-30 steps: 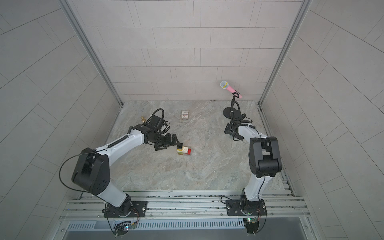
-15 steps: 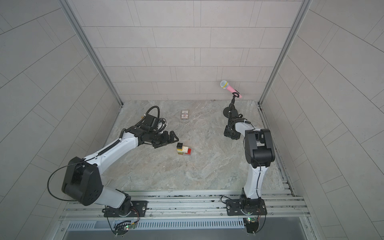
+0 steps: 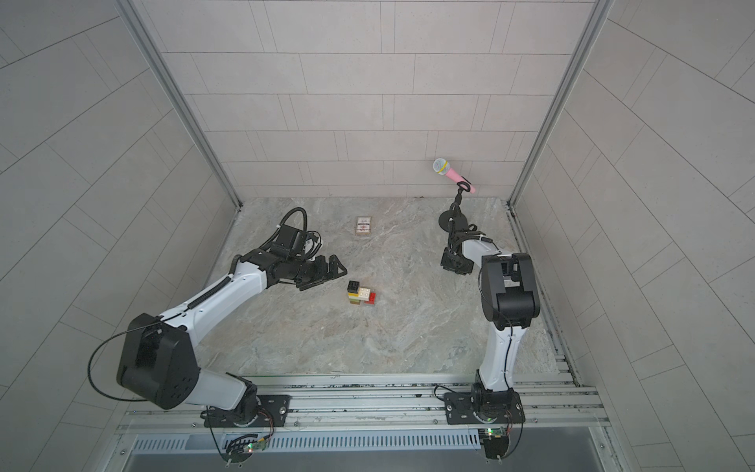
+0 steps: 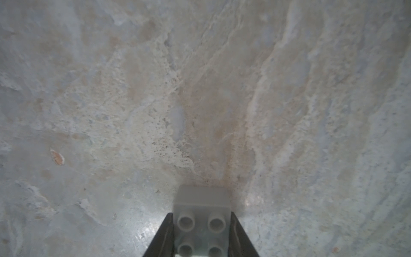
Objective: Assemble the letter h with lego
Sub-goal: Pick up the lego brick from the center of the board.
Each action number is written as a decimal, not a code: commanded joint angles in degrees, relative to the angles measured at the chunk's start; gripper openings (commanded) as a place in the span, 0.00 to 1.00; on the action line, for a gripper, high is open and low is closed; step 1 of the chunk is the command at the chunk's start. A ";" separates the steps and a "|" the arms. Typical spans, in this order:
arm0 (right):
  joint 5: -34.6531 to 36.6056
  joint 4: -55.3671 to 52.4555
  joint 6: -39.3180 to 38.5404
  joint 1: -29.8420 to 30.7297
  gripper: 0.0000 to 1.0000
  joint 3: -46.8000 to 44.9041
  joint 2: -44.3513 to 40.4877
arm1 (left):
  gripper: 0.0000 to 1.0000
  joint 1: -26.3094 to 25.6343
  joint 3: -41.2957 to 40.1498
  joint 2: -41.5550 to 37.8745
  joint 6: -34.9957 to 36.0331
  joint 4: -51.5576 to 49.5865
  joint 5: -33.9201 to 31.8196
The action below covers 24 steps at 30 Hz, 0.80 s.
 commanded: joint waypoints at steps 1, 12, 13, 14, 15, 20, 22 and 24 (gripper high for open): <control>-0.17 -2.70 0.00 0.06 0.19 0.16 1.78 | 1.00 0.61 -0.56 -1.30 -0.37 0.18 -0.41; 7.88 -4.00 9.82 13.09 0.00 -8.82 -21.92 | 0.97 2.24 -0.64 -0.92 -1.94 -1.17 -1.62; 11.04 -4.88 12.19 15.76 0.00 -9.29 -24.29 | 0.97 2.38 -0.44 -0.89 -1.94 -2.01 -2.38; 12.90 -4.93 13.12 18.32 0.00 -9.62 -26.19 | 0.97 2.70 -0.28 -0.89 -1.94 -2.69 -3.00; 15.09 -5.78 15.46 20.72 0.00 -9.76 -27.99 | 0.97 2.92 -0.15 -1.02 -1.94 -3.25 -3.56; 13.96 -8.48 29.36 28.62 0.00 -8.62 -34.28 | 0.97 3.91 0.54 -1.30 -2.04 -5.48 -5.57; 13.78 -7.33 31.96 32.79 0.00 -8.21 -35.26 | 0.97 4.35 0.84 -1.50 -1.95 -6.29 -6.04; 15.31 -8.23 34.12 37.59 0.00 -5.90 -34.72 | 0.96 4.74 0.97 -1.74 -2.00 -6.88 -6.85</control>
